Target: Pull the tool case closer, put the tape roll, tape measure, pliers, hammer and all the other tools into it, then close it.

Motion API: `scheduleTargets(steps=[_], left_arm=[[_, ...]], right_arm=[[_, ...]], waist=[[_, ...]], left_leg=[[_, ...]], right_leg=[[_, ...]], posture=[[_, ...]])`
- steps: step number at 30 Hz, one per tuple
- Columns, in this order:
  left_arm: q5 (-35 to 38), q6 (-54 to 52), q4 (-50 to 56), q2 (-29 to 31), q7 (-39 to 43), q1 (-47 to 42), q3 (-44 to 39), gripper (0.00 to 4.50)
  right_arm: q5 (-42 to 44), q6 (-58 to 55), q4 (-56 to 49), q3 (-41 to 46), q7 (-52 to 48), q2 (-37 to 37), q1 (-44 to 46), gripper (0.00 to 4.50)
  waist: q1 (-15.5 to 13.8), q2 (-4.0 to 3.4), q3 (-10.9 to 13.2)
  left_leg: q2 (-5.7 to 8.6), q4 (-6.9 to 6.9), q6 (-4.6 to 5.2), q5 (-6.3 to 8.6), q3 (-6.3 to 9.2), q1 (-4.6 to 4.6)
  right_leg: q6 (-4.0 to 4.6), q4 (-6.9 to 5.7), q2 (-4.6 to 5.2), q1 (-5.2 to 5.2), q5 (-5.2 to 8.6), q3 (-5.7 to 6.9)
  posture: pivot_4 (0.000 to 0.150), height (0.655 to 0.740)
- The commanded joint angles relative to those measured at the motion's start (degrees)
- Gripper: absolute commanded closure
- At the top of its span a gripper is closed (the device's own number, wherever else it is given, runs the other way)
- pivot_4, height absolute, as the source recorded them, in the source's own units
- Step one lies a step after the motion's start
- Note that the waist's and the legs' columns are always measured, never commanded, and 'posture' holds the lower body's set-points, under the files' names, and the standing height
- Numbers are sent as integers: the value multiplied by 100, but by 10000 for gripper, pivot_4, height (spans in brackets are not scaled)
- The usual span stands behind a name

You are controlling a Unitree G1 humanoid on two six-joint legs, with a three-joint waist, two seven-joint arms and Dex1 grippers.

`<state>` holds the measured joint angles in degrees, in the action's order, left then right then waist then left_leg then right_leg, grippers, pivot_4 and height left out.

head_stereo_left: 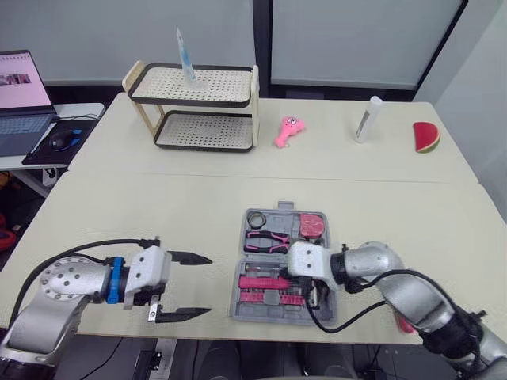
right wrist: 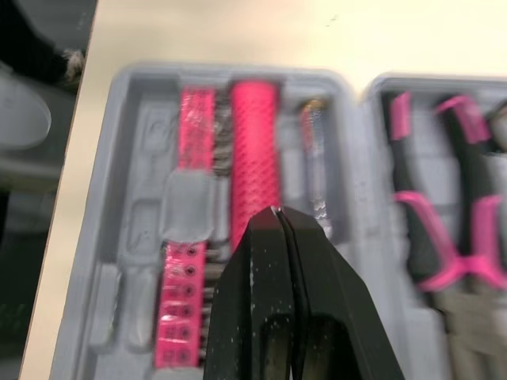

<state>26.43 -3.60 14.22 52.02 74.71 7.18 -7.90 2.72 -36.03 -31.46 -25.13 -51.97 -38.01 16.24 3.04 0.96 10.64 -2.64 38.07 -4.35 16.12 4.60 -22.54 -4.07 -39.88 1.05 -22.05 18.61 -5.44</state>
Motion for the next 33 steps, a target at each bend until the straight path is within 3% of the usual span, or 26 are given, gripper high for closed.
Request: scheduleTargets(steps=[1, 11, 15, 18, 25, 33], left_arm=[[172, -160, -128, -157, -391, 81, -466, 0], [-30, 26, -839, -681, -1173, 715, -1375, 0], [-114, 71, -1003, -911, -1533, 1176, -1692, 0], [-184, 68, -1137, -1077, -1783, 1400, -1789, 0], [-60, -313, -1036, -1317, -2119, 1880, -1940, 0], [-40, -412, -899, -1313, -2167, 2082, -1960, 0]], right_arm=[[349, 129, -623, 1300, 256, -224, -570, 44891], [1025, 778, -815, 4771, 448, -61, -3342, 44891], [1069, 1447, -282, 5902, 421, 317, -4488, 44891], [1103, 1834, 184, 6245, 252, 428, -5113, 44891], [1274, 2153, 742, 6376, -85, 411, -5841, 30609], [1321, 2172, 854, 6313, -119, 291, -5913, 12691]], waist=[[-22, 6, -4], [-10, 14, -8], [-11, 18, -13], [-16, 27, -23], [12, 34, -29], [-13, 33, -32]], left_leg=[[0, 1, 0, 0, 0, 1], [-1, -7, 0, 1, -9, 41], [-2, -15, 0, 3, -10, 78], [0, -16, -1, 3, -12, 79], [-3, -19, -1, 3, -17, 86], [-4, -25, -3, 4, -18, 83]], right_leg=[[0, -2, 1, 2, 0, 1], [10, -3, -2, 34, 10, -8], [13, 5, -1, 73, 28, -8], [14, 8, 1, 76, 28, -9], [14, 11, 0, 79, 31, -17], [15, 40, 0, 85, 32, -15]], posture=[[1500, 7350], [1500, 7350], [1500, 7350], [1500, 7350], [1500, 7350], [1500, 7350]])
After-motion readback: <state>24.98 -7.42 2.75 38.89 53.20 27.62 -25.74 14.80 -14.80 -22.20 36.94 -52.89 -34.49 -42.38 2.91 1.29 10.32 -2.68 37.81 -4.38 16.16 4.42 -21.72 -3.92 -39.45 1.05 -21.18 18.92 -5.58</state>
